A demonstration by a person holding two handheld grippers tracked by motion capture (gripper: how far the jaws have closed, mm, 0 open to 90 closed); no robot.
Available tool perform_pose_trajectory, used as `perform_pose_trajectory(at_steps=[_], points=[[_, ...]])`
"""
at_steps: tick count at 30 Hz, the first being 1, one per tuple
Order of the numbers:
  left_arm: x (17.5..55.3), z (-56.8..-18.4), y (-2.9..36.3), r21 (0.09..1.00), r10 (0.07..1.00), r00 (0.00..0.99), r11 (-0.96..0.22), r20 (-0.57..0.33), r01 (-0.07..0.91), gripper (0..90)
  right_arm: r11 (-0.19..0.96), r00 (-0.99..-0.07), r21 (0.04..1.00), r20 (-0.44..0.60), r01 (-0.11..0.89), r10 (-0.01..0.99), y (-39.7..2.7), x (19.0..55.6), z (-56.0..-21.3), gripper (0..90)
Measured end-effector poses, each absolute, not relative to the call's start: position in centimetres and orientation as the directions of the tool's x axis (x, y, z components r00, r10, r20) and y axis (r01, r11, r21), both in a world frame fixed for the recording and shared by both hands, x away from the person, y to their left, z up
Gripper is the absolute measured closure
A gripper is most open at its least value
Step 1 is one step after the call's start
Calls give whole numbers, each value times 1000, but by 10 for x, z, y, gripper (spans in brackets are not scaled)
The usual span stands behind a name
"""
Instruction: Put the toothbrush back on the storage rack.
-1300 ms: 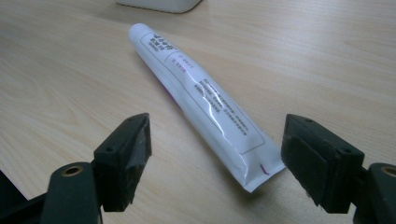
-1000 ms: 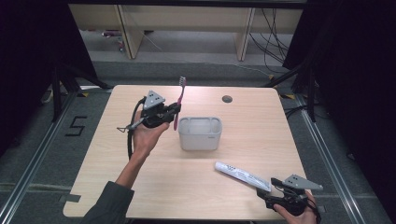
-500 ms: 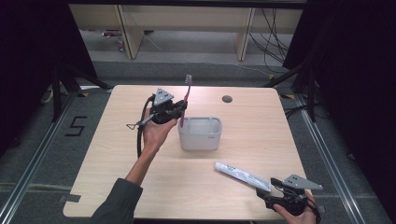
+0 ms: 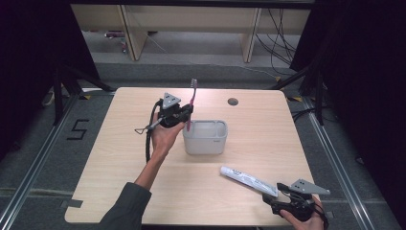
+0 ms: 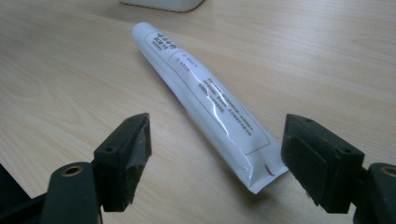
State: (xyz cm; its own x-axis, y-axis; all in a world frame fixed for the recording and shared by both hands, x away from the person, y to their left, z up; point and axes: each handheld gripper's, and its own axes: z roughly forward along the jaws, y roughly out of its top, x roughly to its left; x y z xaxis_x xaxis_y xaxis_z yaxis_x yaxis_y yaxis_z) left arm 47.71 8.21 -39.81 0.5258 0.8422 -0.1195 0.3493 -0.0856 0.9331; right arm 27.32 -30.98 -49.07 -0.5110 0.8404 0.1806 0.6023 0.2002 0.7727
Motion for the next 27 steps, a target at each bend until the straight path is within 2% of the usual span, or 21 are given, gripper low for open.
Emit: perform_pose_trajectory(at_steps=[27], points=[[478,-426,80,904,848,515,-116,-125,411,822,202,-510,771,179,604,842,-310,274,-491,252]])
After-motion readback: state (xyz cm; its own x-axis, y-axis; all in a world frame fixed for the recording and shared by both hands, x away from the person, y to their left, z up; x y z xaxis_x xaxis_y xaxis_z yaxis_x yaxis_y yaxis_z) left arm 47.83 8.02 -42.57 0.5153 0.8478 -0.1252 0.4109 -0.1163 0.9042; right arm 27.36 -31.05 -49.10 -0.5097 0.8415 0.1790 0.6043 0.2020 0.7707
